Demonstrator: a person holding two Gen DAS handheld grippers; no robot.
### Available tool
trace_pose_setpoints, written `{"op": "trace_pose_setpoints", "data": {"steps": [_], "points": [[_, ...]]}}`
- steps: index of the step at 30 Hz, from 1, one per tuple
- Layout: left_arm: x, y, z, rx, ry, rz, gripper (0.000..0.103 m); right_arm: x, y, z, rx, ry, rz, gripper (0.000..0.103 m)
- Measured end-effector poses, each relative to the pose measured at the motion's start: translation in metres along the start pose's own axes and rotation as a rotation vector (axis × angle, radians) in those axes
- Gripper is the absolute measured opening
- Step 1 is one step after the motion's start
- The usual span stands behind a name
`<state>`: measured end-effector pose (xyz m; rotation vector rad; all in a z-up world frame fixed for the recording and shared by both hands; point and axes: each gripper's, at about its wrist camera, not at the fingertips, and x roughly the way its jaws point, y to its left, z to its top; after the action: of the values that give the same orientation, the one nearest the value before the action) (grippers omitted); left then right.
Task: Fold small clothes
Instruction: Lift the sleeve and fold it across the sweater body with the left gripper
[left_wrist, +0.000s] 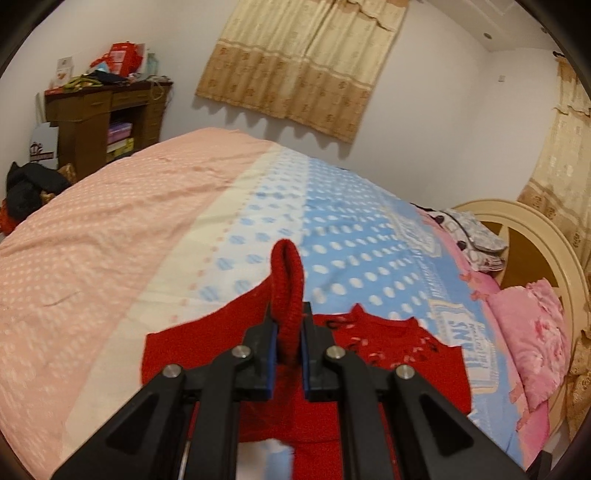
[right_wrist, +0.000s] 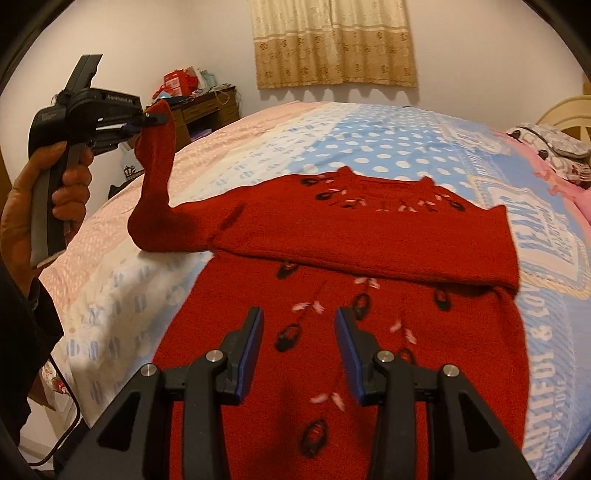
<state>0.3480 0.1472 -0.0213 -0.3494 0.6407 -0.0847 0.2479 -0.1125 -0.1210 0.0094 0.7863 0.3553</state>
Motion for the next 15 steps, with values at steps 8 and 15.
{"op": "trace_pose_setpoints", "data": {"steps": [8,15], "points": [[0.009,-0.063,0.005,0.036,0.001,-0.088,0.01,-0.02,-0.03,-0.01,0.038,-0.001,-0.045,0.042],[0.02,-0.124,0.005,0.055,0.008,-0.17,0.01,-0.039,-0.05,-0.022,0.061,-0.001,-0.083,0.043]]}}
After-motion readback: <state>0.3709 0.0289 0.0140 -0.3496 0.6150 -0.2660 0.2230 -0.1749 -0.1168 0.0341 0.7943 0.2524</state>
